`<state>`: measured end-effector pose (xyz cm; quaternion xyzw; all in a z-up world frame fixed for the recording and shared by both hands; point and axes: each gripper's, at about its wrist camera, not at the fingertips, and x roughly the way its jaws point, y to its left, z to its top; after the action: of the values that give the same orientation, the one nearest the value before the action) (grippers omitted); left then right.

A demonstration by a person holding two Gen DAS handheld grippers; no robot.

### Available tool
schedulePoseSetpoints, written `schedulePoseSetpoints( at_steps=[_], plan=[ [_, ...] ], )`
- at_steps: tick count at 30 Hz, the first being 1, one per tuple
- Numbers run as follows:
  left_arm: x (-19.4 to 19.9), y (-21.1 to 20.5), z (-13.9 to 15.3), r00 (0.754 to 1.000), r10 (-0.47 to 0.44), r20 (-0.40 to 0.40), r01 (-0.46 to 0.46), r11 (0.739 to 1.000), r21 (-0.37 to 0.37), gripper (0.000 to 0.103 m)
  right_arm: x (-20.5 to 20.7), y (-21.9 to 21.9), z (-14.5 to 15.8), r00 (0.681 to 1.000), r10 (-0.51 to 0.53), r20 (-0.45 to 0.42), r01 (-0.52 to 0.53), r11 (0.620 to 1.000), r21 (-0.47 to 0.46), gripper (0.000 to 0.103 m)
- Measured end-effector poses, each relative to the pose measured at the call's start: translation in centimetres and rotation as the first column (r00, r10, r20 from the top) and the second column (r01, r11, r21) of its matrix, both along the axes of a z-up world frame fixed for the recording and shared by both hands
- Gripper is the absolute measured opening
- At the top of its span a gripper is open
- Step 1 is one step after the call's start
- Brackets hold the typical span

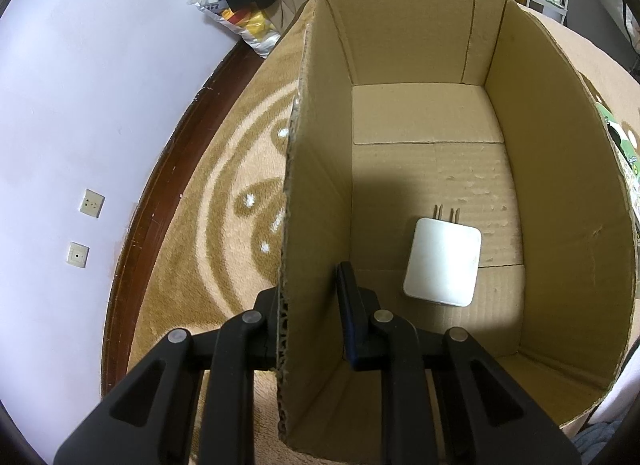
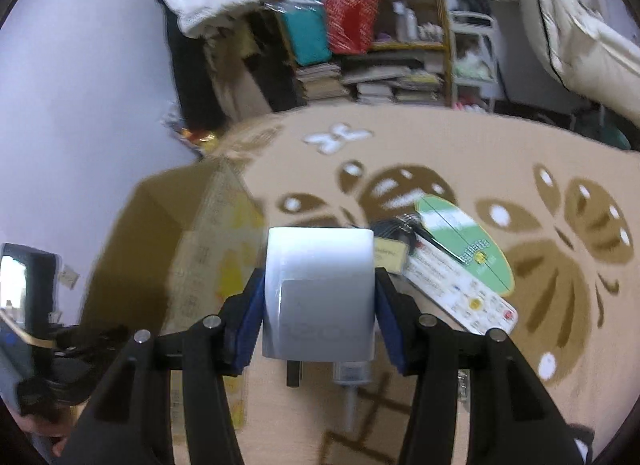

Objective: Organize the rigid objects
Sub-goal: 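Carry the white charger into the box and release it beside the plug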

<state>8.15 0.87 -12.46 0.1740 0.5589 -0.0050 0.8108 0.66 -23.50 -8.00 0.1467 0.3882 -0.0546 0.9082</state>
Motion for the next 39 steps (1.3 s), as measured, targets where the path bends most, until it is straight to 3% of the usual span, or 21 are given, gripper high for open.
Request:
schedulePoseSetpoints(
  at_steps=[8,20,28,39],
  plan=[
    [-0.2,0.2,0.2,1.0,-0.001,0.002,0.001,1.0,-0.004,0.019,1.0,3.4,3.0,0.994,0.088,0.063,-0.089,0.996,0.008,0.055],
    [-0.4,0.4,0.3,1.0,-0.001,0.003,0.001,1.0,-0.006,0.019,3.5,5.7,5.4,0.984,0.141,0.11,-0.148,0.987,0.061,0.055],
    [-0.1,0.5,0.2,1.0,0.003,0.0,-0.003,1.0,-0.012,0.019,4.2,6.9,5.1,0.981,0.168,0.099,-0.176,0.982,0.074,0.055],
    [0.2,0.7,0.0,1.0,0.006,-0.005,-0.006,1.0,-0.017,0.019,4.6,8.0,2.3,0.977,0.211,0.02,-0.212,0.973,0.088,0.055]
  ],
)
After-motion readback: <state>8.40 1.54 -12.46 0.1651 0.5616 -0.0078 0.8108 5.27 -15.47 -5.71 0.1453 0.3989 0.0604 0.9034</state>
